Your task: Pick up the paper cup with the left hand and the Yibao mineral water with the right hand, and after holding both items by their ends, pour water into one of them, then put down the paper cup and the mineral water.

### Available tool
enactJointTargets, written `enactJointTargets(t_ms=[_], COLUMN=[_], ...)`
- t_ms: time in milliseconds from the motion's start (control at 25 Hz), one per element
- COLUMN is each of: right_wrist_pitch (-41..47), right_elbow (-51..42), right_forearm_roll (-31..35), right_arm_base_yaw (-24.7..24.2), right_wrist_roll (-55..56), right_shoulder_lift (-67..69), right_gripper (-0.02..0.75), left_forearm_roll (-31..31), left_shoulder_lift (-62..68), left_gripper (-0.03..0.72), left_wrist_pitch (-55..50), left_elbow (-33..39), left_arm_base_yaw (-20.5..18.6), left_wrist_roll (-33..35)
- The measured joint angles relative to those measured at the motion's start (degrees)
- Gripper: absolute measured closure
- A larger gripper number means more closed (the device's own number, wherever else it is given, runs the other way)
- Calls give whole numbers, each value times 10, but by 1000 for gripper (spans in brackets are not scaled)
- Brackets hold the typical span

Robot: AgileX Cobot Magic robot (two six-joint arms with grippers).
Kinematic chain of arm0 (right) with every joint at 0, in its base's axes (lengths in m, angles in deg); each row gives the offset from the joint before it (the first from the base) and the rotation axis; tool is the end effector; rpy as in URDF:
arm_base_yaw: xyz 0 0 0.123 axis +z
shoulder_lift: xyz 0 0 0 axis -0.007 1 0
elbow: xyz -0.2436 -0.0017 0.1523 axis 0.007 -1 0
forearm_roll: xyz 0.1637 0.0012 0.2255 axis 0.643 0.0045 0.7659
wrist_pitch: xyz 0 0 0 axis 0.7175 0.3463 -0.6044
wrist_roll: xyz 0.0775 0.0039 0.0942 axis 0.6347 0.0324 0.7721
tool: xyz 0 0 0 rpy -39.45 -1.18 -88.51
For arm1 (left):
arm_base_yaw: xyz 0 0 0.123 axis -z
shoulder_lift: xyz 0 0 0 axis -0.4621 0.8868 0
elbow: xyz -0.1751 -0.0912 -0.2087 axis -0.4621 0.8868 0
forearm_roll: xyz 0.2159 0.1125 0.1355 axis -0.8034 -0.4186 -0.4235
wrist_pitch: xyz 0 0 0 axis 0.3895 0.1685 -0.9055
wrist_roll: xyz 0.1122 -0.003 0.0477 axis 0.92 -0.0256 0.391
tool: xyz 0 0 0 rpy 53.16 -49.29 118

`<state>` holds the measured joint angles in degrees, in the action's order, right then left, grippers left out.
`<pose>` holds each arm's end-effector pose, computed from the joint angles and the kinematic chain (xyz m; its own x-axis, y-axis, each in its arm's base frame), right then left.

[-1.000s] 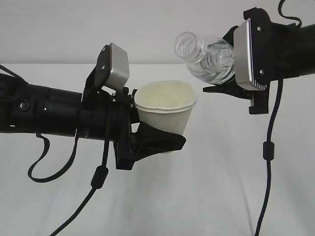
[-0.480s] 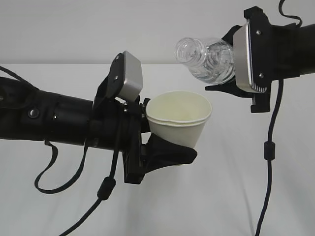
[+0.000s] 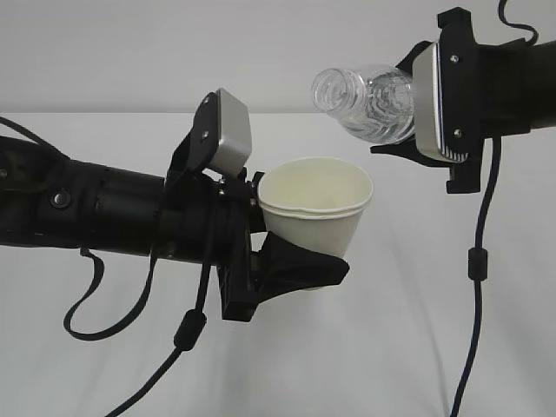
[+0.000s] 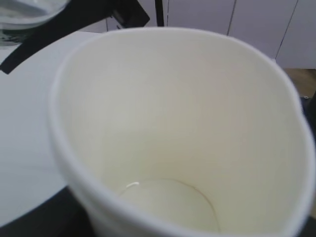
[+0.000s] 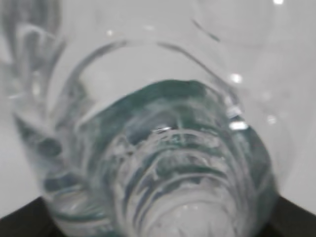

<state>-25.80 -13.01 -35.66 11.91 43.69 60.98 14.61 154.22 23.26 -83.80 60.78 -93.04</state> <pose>0.3495 0.1318 0.2567 0.4997 -0.8023 -0.3264 -0.5758 -0.0262 -0.8172 0.2606 -0.2778 0.1753 -0.0825 0.2996 -0.9505 0.9911 0.1246 -0.0467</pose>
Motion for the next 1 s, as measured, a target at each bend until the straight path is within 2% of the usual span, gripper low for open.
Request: enactJointTargets(t_ms=[280,1000], right_wrist_pitch=[2,29], right_elbow=[0,0], right_forearm_roll=[0,0], right_arm_base_yaw=[0,0], right_wrist_roll=[-33,-91], right_shoulder_lift=[0,0], right_gripper=[244,244], left_forearm_roll=[35,37], left_shoulder_lift=[0,0], left_gripper=[249,249], left_wrist_pitch=[-15,-19], left_elbow=[0,0], left_arm_base_yaw=[0,0], left_wrist_roll=[0,0])
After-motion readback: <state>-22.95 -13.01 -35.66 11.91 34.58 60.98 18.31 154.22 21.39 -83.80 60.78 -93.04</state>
